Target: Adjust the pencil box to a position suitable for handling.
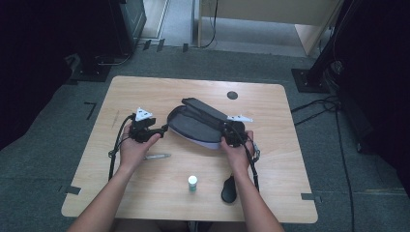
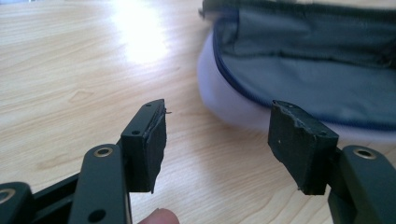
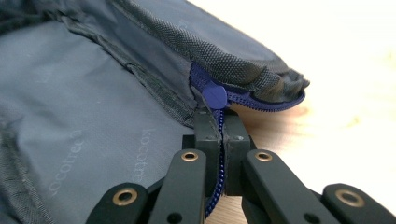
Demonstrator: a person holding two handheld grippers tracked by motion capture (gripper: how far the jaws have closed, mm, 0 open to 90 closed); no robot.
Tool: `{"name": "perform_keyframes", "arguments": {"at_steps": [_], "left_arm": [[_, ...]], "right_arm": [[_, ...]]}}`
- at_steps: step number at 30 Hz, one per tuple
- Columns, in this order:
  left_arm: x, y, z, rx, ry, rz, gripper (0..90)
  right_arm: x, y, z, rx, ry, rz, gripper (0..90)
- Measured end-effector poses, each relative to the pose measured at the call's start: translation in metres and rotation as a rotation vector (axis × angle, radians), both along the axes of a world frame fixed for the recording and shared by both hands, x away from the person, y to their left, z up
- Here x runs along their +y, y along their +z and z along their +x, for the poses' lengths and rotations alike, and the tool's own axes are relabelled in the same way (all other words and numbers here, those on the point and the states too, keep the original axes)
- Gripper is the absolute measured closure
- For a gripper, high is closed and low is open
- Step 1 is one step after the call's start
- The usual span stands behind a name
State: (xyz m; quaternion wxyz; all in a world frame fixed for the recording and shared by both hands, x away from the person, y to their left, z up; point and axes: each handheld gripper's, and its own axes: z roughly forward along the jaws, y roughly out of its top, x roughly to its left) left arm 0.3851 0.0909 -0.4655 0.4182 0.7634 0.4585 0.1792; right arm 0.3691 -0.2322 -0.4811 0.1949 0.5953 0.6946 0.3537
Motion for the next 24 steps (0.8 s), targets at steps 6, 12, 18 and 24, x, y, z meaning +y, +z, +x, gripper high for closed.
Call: {"name": "perform_keyframes", "arguments": {"at_steps": [6,12,18,24], "left_arm": [[-0.007,0.005,-0.004,0.008,-0.049,-0.051,37.5],[-0.016,-0.001,-0.005,0.067,-0.058,0.006,46.4],[-0.025,-0.003,-0.008,0.133,-0.113,0.043,76.0],[-0.031,-0.011,-0.007,0.186,-0.156,0.077,89.7]], "right_arm": [[-0.002,0.008,-0.009,-0.075,0.135,-0.08,88.7],[-0.008,0.008,-0.015,-0.122,0.271,-0.081,88.7],[-0.017,0.0,-0.012,-0.116,0.294,-0.104,88.6],[-0.027,-0.01,-0.008,-0.089,0.29,-0.099,88.4]]}}
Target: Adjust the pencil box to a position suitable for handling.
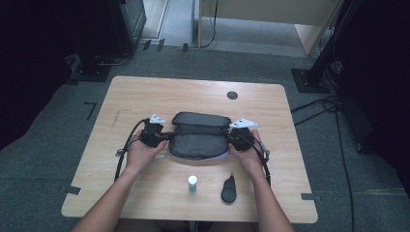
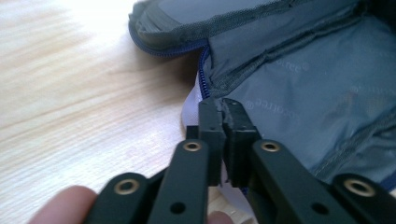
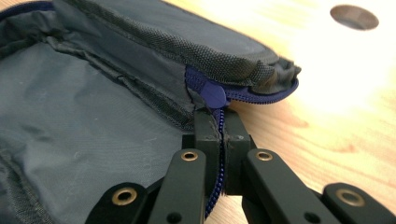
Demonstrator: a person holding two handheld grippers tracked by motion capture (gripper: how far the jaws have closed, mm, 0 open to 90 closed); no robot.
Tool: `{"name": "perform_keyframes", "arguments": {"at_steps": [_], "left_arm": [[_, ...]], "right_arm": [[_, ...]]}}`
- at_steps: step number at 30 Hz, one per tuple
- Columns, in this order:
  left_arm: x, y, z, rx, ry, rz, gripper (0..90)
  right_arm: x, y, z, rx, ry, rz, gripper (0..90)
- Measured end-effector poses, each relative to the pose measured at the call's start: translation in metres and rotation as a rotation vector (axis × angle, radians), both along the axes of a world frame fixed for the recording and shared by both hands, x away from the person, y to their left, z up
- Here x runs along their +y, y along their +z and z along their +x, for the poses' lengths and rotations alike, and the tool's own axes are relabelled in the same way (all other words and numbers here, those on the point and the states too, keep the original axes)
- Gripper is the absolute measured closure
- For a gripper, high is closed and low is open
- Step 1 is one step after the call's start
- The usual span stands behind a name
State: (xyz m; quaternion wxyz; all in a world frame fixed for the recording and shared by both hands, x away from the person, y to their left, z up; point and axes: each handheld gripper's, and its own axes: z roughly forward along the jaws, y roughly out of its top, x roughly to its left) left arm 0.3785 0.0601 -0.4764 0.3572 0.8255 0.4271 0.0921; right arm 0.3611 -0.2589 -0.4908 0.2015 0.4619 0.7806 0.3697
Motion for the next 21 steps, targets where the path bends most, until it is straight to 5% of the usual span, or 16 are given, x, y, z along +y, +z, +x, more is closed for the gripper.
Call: {"name": "perform_keyframes", "arguments": {"at_steps": [6,7,8,11,21], "left_arm": [[-0.007,0.001,-0.002,0.002,-0.023,-0.006,87.1],[-0.007,0.002,-0.001,-0.006,-0.021,-0.027,79.9],[-0.006,0.003,-0.002,-0.017,-0.02,-0.047,62.5],[-0.002,0.009,-0.005,-0.075,-0.017,-0.053,42.1],[0.038,0.022,-0.021,-0.053,0.09,-0.018,9.4]], "right_arm": [[-0.007,-0.011,0.004,0.043,-0.042,0.008,84.5],[-0.008,-0.012,0.005,0.052,-0.057,0.015,79.2],[-0.01,-0.01,0.006,0.06,-0.088,0.046,61.3],[-0.014,-0.003,0.006,0.075,-0.134,0.078,48.2],[-0.027,0.014,-0.012,0.094,-0.173,0.128,13.0]]}}
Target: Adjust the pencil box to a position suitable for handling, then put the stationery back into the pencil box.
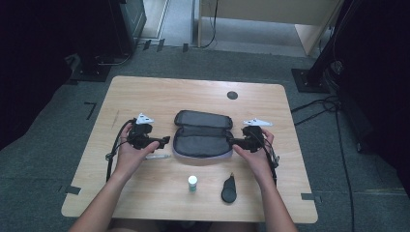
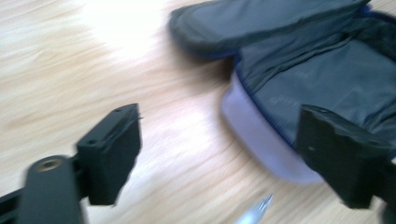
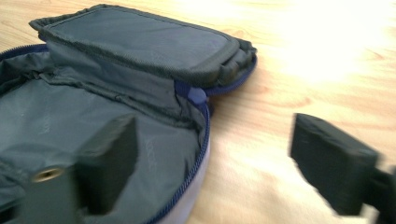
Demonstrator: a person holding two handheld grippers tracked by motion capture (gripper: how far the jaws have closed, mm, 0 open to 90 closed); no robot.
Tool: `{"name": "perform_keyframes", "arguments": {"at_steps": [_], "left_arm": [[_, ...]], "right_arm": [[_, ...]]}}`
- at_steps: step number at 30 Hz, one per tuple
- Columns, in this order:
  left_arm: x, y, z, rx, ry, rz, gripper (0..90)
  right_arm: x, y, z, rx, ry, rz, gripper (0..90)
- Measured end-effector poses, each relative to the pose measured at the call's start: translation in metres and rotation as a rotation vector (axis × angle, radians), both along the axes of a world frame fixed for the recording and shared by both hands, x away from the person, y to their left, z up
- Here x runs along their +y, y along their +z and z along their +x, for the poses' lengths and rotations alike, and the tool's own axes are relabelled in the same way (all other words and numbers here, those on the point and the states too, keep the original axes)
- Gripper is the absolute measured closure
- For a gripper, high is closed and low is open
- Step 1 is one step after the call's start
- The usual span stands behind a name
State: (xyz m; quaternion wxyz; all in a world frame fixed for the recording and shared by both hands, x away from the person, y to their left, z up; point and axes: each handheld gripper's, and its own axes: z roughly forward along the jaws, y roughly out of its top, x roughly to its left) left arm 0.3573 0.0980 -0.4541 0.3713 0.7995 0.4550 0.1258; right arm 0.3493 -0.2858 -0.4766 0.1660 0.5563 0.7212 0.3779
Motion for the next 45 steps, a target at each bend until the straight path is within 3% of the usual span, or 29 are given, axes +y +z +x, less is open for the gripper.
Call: {"name": "perform_keyframes", "arguments": {"at_steps": [1,2,4,7,12,18,24,25,31,36,38,43,45], "left_arm": [[0.004,-0.001,-0.003,0.001,-0.008,-0.001,4.1],[0.012,-0.002,-0.009,-0.005,0.007,-0.009,0.0],[0.017,-0.003,-0.013,-0.004,0.019,-0.012,0.0],[0.031,-0.008,-0.02,-0.012,0.04,-0.009,0.0],[0.051,-0.017,-0.033,-0.007,0.075,-0.009,0.0],[0.075,-0.032,-0.052,-0.007,0.119,0.036,0.0],[0.097,-0.048,-0.07,0.015,0.176,0.04,0.0],[0.1,-0.05,-0.075,0.013,0.182,0.063,0.0],[0.102,-0.059,-0.082,0.01,0.194,0.125,0.0],[0.103,-0.063,-0.088,-0.015,0.21,0.17,0.0],[0.104,-0.064,-0.089,-0.032,0.211,0.167,0.0],[0.104,-0.065,-0.091,-0.045,0.21,0.17,0.0],[0.105,-0.065,-0.092,-0.031,0.198,0.154,0.0]], "right_arm": [[-0.002,0.003,-0.004,0.0,-0.008,-0.002,12.8],[-0.004,0.005,-0.011,-0.006,-0.015,-0.002,7.1],[-0.005,0.006,-0.014,-0.003,-0.015,0.002,5.6],[-0.01,0.008,-0.024,0.02,-0.02,0.063,0.0],[-0.014,0.004,-0.033,0.025,-0.035,0.05,0.0],[-0.023,-0.003,-0.044,0.04,-0.06,0.072,0.0],[-0.028,-0.001,-0.06,0.03,-0.049,0.079,0.0],[-0.028,0.0,-0.063,0.025,-0.042,0.076,0.0],[-0.019,0.003,-0.073,0.007,-0.009,0.06,0.9],[-0.008,0.004,-0.085,-0.004,0.035,0.071,7.7],[-0.003,0.006,-0.09,-0.019,0.061,0.069,16.4],[0.009,0.012,-0.102,-0.045,0.118,0.093,22.9],[0.014,0.014,-0.106,-0.053,0.138,0.109,25.0]]}}
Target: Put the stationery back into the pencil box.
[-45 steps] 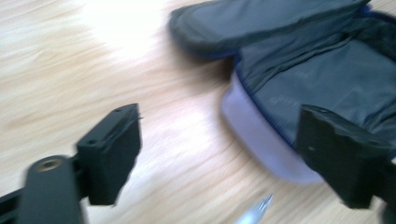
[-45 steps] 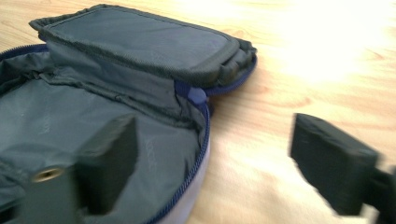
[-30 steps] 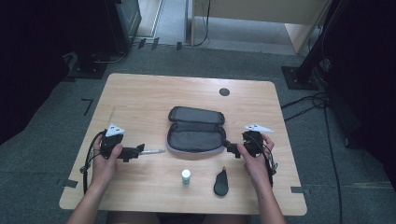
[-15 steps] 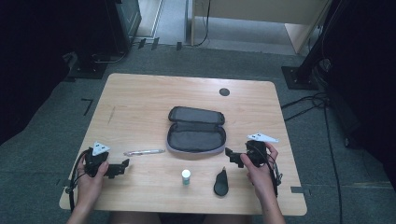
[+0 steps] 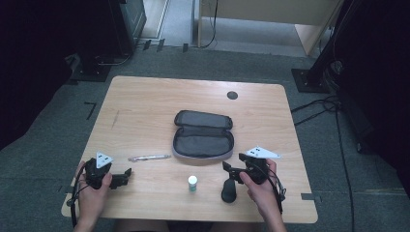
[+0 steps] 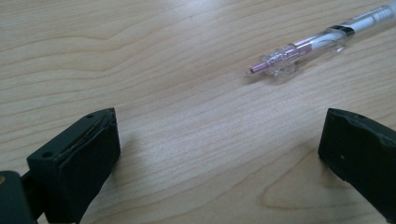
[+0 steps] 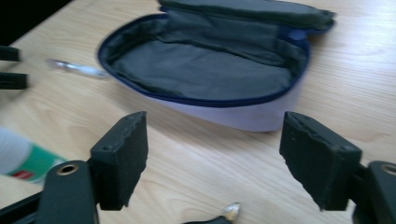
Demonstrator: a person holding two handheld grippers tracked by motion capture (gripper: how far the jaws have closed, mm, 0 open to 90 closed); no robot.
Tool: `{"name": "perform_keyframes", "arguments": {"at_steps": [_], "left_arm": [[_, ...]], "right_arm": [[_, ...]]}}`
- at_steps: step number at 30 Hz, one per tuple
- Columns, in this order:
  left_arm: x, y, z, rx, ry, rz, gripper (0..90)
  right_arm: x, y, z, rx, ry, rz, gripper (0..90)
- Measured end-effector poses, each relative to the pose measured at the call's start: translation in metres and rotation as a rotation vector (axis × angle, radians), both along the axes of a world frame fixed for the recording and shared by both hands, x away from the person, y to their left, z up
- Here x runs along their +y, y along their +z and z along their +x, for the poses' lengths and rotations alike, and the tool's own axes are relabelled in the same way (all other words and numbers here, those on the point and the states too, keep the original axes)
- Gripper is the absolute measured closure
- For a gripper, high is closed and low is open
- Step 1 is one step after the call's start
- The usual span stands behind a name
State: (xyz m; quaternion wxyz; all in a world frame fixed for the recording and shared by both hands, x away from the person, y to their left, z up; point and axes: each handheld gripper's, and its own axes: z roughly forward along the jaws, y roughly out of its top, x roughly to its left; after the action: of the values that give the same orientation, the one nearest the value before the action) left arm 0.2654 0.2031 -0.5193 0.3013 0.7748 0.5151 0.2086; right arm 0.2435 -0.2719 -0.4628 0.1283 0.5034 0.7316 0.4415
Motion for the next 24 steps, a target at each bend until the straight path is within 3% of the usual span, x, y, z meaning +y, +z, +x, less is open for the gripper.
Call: {"name": "perform_keyframes", "arguments": {"at_steps": [12,20,24], "left_arm": [[0.0,0.0,0.0,0.0,-0.002,-0.001,0.0],[0.0,0.0,0.0,0.0,-0.002,-0.001,0.0],[0.0,0.0,0.0,0.0,-0.001,-0.001,0.0]], "right_arm": [[0.028,0.009,-0.023,-0.032,0.156,0.055,40.3],[0.045,0.012,-0.034,-0.05,0.206,0.048,42.4],[0.052,0.016,-0.039,-0.063,0.244,0.081,43.6]]}}
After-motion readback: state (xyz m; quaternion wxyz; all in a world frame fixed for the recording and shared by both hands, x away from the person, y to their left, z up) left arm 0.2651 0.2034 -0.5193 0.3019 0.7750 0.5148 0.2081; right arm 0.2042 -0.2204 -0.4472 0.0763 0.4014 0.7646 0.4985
